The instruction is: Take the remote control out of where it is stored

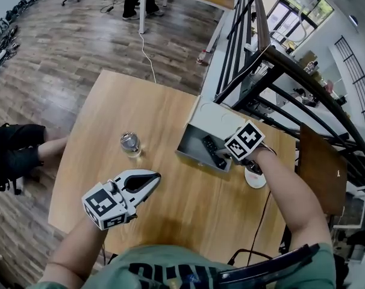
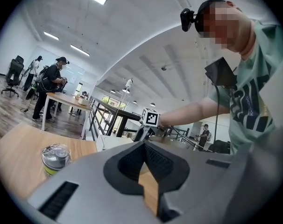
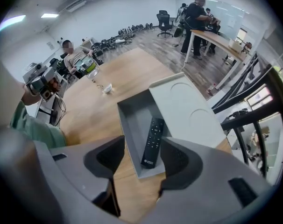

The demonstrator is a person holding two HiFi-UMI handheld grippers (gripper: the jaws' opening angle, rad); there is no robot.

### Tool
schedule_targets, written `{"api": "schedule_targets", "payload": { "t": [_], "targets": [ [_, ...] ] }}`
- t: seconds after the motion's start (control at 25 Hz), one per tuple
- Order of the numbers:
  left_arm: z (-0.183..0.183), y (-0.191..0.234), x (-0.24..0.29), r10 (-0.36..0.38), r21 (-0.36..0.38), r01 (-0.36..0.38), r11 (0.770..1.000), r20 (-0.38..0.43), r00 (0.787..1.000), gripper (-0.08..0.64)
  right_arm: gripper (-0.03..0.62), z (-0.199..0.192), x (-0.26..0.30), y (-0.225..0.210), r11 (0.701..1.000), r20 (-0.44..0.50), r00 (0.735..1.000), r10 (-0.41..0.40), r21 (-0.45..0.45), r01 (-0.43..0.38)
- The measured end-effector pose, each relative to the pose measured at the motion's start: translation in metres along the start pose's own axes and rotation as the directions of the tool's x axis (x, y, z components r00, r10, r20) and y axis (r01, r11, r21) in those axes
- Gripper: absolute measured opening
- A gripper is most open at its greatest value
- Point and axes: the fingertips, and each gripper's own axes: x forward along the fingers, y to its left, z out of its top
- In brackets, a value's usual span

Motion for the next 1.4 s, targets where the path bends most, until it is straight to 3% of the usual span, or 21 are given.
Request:
{"api": "schedule_targets", "payload": {
  "t": [0.28, 0.48, 0.96, 1.08, 1.4],
  "targets": [
    [-0.011, 0.018, 0.002, 0.019, 0.005, -0.019, 1.0, -0.012, 1.0, -0.009, 0.227, -0.007, 0.05, -0.004, 0.999, -0.053, 0.999, 0.012, 0.047, -0.009],
    [-0.02, 0.023, 0.002, 0.023, -0.013, -0.024, 1.0, -0.018, 1.0, -0.008, 0.227, -0.019, 0.076, -0.017, 0.992, -0.079, 0.996, -0.032, 0.116, 0.041],
    [-0.032, 0.026, 0.004, 0.014, -0.029, -0.015, 0.999, -0.03, 0.999, -0.009, 0.311, -0.035, 0.12, -0.033, 0.955, -0.11, 0.986, -0.122, 0.257, 0.147],
    [-0.035, 0.023, 0.003, 0.006, -0.03, -0.007, 1.0, -0.033, 0.999, -0.009, 0.321, -0.04, 0.125, -0.038, 0.95, -0.125, 0.98, -0.157, 0.253, 0.184],
    [-0.039, 0.025, -0.002, 0.011, -0.033, -0.012, 0.999, -0.036, 0.999, -0.008, 0.321, -0.046, 0.128, -0.041, 0.955, -0.204, 0.971, -0.126, 0.239, 0.174]
  ]
}}
